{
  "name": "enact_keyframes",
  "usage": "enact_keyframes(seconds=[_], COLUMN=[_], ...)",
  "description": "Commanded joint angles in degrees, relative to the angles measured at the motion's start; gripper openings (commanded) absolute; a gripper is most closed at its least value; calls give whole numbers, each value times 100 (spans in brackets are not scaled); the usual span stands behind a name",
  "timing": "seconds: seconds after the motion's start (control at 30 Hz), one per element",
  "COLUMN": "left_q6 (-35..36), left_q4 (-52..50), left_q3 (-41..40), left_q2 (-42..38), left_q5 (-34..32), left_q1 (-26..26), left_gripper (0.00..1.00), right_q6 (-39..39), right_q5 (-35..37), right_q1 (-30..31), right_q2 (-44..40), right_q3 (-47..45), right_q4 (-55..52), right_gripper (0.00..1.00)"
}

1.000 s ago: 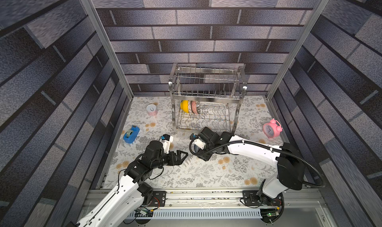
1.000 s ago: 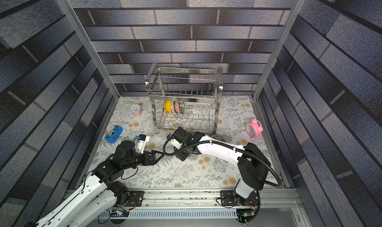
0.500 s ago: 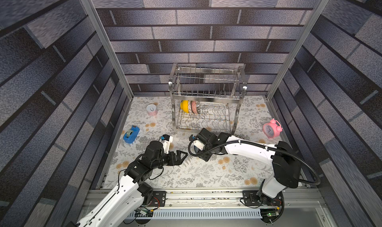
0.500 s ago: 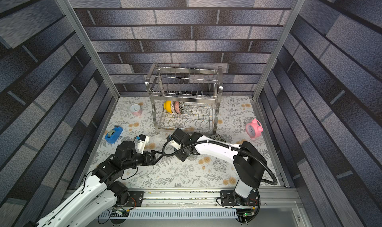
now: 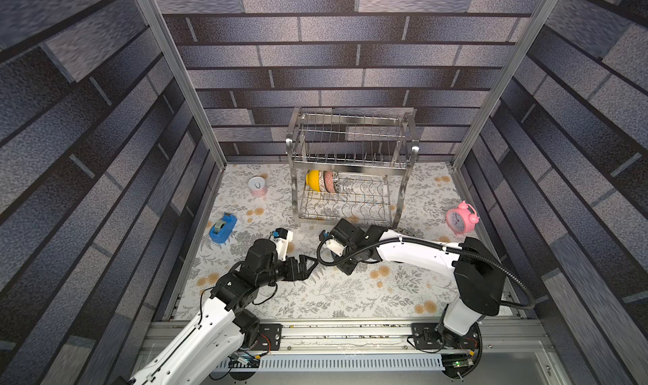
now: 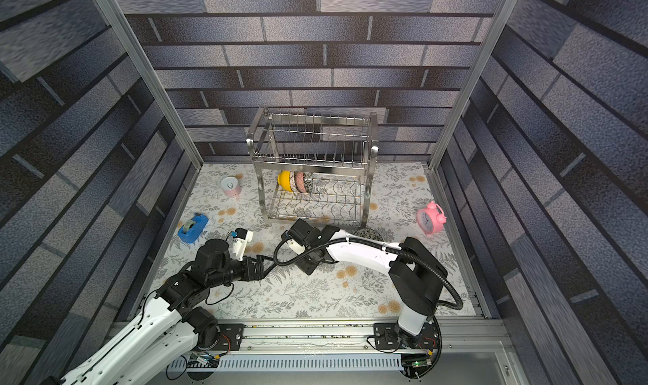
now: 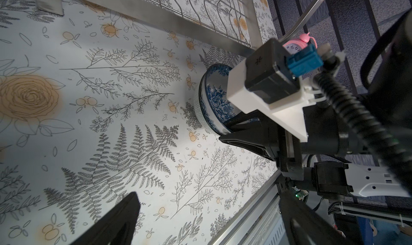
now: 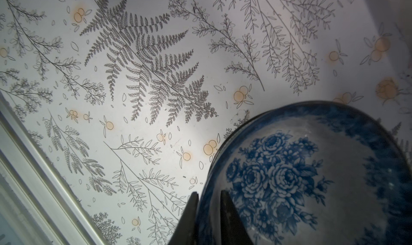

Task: Load bowls into a dish rack
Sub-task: Pick up the bowl from the bowl.

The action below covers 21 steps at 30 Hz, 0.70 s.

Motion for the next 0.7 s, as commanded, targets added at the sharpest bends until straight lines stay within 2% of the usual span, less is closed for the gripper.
enact_keyframes(seconds=[0.0, 0.2, 0.67], left_q6=[-13, 20, 124], left_q4=[-94, -87, -28], left_q3=[-11, 41, 127], left_q2=[39, 119, 215], left_q5=[-78, -62, -17], left_q1=[-6, -2, 2], left_gripper=[100, 100, 100], right_q6=[27, 49, 207], right_q5=[-43, -105, -92], right_q1=[45, 46, 45], right_q2=[64, 47, -199], right_q3=[170, 231, 534], right_q4=[-63, -61, -18], right_gripper=[14, 0, 0])
